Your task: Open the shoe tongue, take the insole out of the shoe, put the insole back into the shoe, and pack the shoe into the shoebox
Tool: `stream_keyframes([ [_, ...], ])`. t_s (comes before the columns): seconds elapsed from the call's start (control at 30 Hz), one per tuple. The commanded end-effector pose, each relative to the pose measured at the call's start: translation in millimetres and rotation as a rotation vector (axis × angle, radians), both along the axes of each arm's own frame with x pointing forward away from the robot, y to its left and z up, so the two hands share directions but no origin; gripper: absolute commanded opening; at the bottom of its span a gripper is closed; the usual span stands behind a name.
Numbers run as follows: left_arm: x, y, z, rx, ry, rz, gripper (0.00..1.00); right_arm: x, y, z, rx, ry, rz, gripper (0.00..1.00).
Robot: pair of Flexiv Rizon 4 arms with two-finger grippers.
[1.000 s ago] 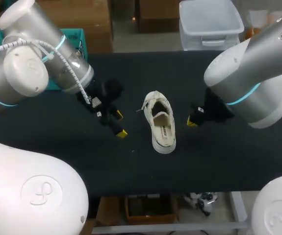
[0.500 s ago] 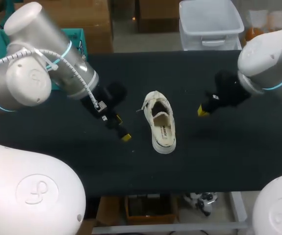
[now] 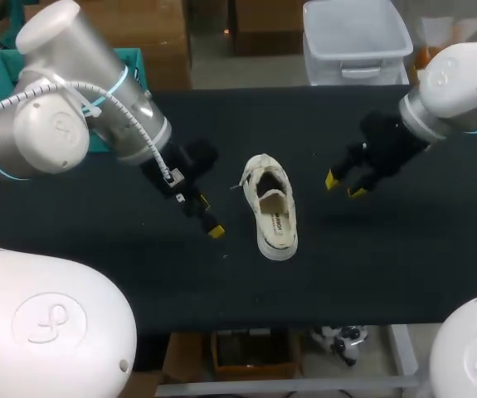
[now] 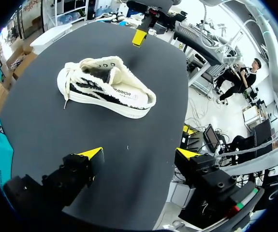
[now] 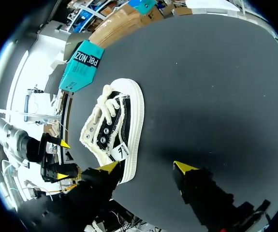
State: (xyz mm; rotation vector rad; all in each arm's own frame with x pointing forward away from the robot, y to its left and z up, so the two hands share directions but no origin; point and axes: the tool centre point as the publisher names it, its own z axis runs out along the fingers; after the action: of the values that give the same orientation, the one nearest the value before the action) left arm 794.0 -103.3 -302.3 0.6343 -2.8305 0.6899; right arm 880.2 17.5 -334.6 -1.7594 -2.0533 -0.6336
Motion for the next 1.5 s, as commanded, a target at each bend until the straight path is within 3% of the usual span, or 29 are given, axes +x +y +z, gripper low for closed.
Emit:
stream_keyframes([
  [0.03,-0.4,-0.7,0.1,0.003,0.000,0.001,1.00,5.2,0.6,-3.5,-0.002,-0.008,0.031,1.00],
  [0.17,4.1,-18.0,2.8,0.028,0.009,0.107,1.00,15.4,4.8,-5.4,-0.088,-0.006,0.015,1.00],
  [0.3,8.2,-26.7,-7.3,0.082,0.022,0.240,1.00,17.5,5.3,-0.9,-0.160,-0.032,0.042,1.00],
  [0.5,12.7,-27.9,-20.5,0.099,0.046,0.381,1.00,17.9,2.3,5.5,-0.241,-0.066,0.076,1.00],
  [1.03,15.3,-44.7,-40.9,0.107,0.053,0.544,1.00,25.0,-19.7,10.6,-0.416,-0.096,0.286,1.00],
  [1.3,29.1,-61.3,-43.8,0.120,0.044,0.615,1.00,31.4,-32.0,9.4,-0.475,-0.120,0.433,1.00],
  [1.5,51.1,-74.4,-43.3,0.129,0.044,0.671,1.00,32.8,-47.7,6.3,-0.487,-0.161,0.523,1.00],
])
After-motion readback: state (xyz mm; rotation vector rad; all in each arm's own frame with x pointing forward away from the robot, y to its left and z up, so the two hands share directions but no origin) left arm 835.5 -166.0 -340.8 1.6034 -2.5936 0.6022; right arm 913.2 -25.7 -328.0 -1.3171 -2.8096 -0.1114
